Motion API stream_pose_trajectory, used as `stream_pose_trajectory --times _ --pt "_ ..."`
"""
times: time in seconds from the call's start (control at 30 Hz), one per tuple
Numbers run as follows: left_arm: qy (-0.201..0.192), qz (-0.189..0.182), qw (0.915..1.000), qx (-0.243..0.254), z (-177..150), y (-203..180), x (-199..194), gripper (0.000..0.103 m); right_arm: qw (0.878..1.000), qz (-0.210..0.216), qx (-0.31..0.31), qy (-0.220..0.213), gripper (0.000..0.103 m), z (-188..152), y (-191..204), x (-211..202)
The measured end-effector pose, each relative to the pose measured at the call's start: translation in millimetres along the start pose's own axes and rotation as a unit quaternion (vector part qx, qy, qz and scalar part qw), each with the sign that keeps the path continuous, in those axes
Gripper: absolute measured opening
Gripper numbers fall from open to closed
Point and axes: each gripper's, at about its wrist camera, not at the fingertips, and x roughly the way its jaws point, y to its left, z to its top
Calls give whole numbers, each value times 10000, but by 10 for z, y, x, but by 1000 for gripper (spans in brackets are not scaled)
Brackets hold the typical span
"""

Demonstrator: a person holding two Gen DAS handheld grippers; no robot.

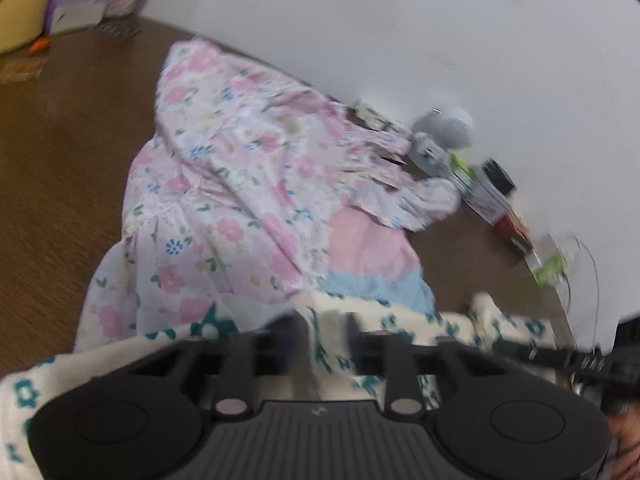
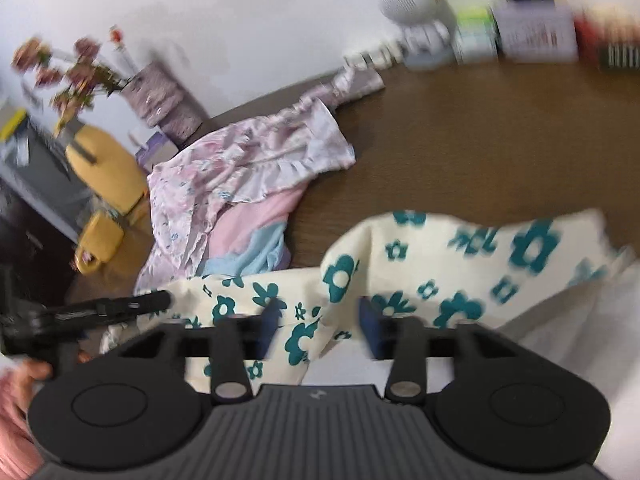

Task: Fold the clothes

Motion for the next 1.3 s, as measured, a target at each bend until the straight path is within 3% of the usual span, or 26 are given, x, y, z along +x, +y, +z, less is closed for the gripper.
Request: stream_pose_trajectory --times 0.03,0.13,0.2,0.27,0.3,0.43,0.57,0.67,0.73,0.8,0.83,0.87,0.93,0.97,1.1,1.3 --pt "36 81 9998 190 -27 -45 -77 54 9996 -127 -257 -61 50 -5 77 -71" --pt "-18 439 9953 858 -145 -235 -302 51 9939 -386 -1006 -223 49 -23 324 -232" --pt "-299 595 9875 1429 -240 -410 -402 42 9901 -304 -1352 -204 46 -18 491 -191" --pt "-449 678 9786 1892 -312 -565 -410 14 9873 -203 -1574 -46 37 -19 658 -35" --pt "-455 658 9749 2078 -339 -633 -378 12 9858 -184 -1666 54 36 -20 724 65" --pt "-209 782 9603 2671 -424 -779 -103 7 9812 -198 -1873 420 25 -41 826 425" --pt "-23 1089 9531 2823 -465 -688 117 7 9793 -286 -1950 469 23 -86 767 603" --pt "-45 1052 9561 2736 -453 -554 116 13 9786 -380 -1997 321 17 -101 699 596" --pt "-35 994 9594 2638 -437 -492 75 14 9800 -373 -1924 352 18 -94 690 565" --pt "-34 968 9620 2554 -436 -499 -26 20 9824 -192 -1824 342 21 -101 717 431" --pt "-100 935 9618 2573 -451 -527 -114 36 9831 -57 -1805 303 29 -118 744 323" --pt "-203 903 9607 2618 -484 -559 -225 56 9820 24 -1877 230 45 -168 798 172" --pt "-445 856 9566 2750 -607 -610 -492 78 9782 128 -2070 116 61 -303 915 -151" --pt "-564 832 9542 2818 -674 -634 -627 82 9764 162 -2148 140 64 -389 950 -280" --pt "-473 584 9533 2926 -1013 -683 -1032 81 9711 245 -2334 438 65 -797 1047 -673" --pt "259 190 9633 2664 -1560 -655 -1324 59 9708 168 -2097 1153 63 -1336 941 -789"
